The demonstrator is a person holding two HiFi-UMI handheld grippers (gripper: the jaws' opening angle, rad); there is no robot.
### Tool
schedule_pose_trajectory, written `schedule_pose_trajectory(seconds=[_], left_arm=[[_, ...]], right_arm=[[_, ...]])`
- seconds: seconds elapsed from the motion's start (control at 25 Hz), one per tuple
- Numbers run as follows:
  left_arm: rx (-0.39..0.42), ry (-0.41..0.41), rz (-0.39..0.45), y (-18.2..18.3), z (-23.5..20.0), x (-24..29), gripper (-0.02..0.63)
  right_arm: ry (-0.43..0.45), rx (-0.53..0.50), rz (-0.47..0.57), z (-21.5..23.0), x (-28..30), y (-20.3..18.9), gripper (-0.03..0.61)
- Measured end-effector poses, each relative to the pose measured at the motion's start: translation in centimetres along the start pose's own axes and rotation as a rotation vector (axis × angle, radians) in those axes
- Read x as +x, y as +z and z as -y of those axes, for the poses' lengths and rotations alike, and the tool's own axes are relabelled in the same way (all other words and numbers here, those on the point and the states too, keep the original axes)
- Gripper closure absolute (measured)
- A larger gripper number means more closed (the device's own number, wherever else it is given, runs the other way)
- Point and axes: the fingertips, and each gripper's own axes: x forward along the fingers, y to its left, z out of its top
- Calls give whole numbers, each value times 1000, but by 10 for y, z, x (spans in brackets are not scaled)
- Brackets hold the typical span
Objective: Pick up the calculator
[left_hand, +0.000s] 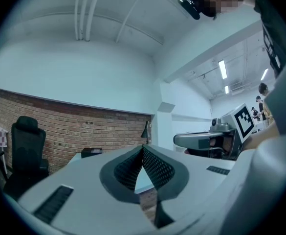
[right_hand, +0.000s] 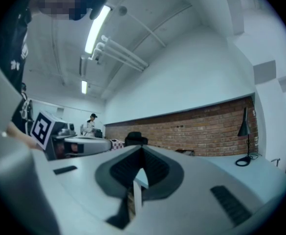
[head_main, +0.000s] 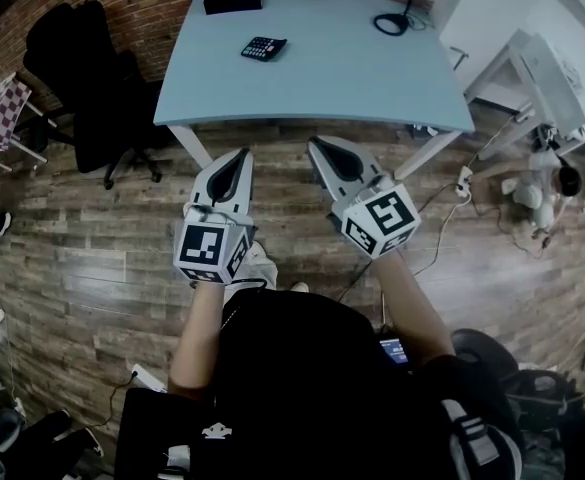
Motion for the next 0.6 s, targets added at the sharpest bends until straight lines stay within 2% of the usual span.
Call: schedule_pose_trajectory(seconds=[0.6], left_arm=[[-27, 11, 5, -9, -47, 34, 609]], right_arm=[[21, 8, -14, 21, 54, -11, 575]])
